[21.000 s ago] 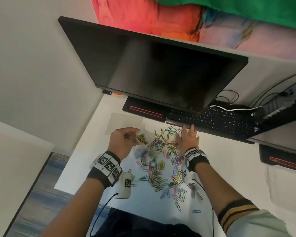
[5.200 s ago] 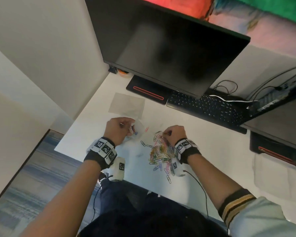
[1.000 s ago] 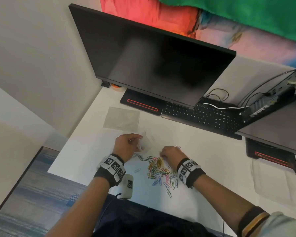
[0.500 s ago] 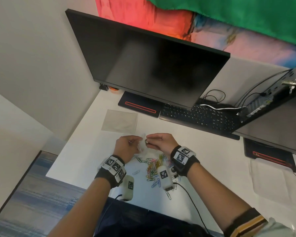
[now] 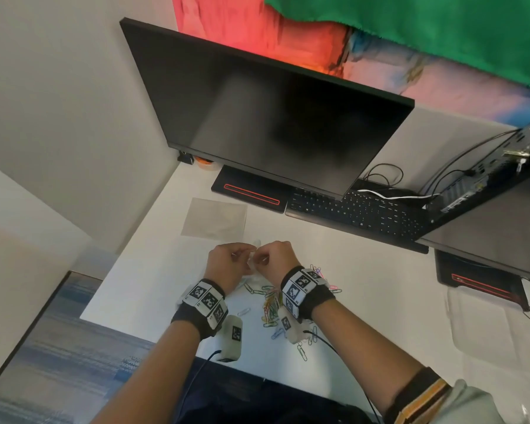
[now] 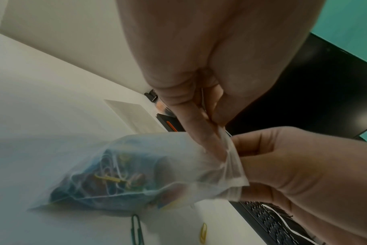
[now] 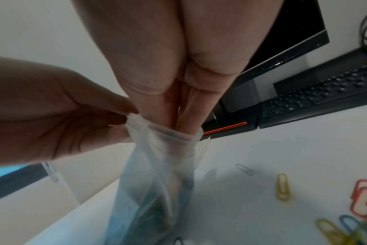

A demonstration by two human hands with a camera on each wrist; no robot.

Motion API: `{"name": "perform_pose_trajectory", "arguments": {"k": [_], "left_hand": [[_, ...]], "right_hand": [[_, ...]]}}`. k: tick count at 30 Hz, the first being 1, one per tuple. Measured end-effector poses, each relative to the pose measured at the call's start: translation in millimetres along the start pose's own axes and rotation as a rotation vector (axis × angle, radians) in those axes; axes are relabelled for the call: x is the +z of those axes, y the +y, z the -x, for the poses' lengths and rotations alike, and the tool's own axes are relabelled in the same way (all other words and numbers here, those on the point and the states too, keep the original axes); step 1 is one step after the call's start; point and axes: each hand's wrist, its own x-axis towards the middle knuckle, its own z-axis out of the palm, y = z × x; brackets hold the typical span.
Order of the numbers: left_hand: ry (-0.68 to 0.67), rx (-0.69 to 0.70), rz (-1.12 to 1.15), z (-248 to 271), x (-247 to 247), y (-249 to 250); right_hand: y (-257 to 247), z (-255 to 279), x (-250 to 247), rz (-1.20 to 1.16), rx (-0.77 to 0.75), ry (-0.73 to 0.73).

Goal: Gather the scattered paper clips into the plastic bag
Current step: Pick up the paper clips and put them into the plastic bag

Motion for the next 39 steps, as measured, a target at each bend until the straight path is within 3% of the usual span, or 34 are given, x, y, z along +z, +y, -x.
{"name": "perform_pose_trajectory", "arguments": {"k": [7,11,13,15,19,21,24,29,34,36,39], "left_hand": [[-0.025,-0.007,0.050,2.1,-0.9,-0.5],[-0.018,-0.016,0.044,-0.4,-13.6,-4.3],[0.026,-0.042,0.088,-2.8,-23.7,-6.5],[0.056,-0.056,0.133,-5.0,-31.2,-8.5],[0.073,-0.063,0.152,-5.4,-38.5,-9.3],[0.068,-0.060,0.157,-5.4,-38.6,-9.8],[0.058,-0.052,0.160,-5.7,-35.2,-10.1],[0.032,-0.048,0.160,-6.4,-26.8,-11.1],[0.012,-0.039,0.141,-10.2,-20.3,-7.2],[-0.002,-0.039,0.123,-12.0,-16.9,-7.2],[-0.016,-0.045,0.102,-11.7,-13.3,-9.3]], "right_hand": [[-1.3,1.8,-7.3,0.126,-0.112,-0.117],[2.9,0.4,-27.5,-0.199,-0.036,0.115],[16.3,-12.5,-34.4,-0.153,-0.004,0.206],[34.0,-26.2,-30.9,0.101,-0.004,0.085],[64.0,-28.1,8.3,0.645,-0.188,-0.378],[74.8,-20.6,16.5,0.797,-0.243,-0.470],[96.2,-3.4,2.8,0.814,-0.179,-0.434],[139.9,41.8,-31.3,0.714,0.051,-0.402],[143.4,75.2,-10.8,0.696,-0.032,-0.305],[132.8,77.4,1.6,0.681,-0.061,-0.221],[117.7,71.0,5.7,0.622,-0.048,-0.211]]}}
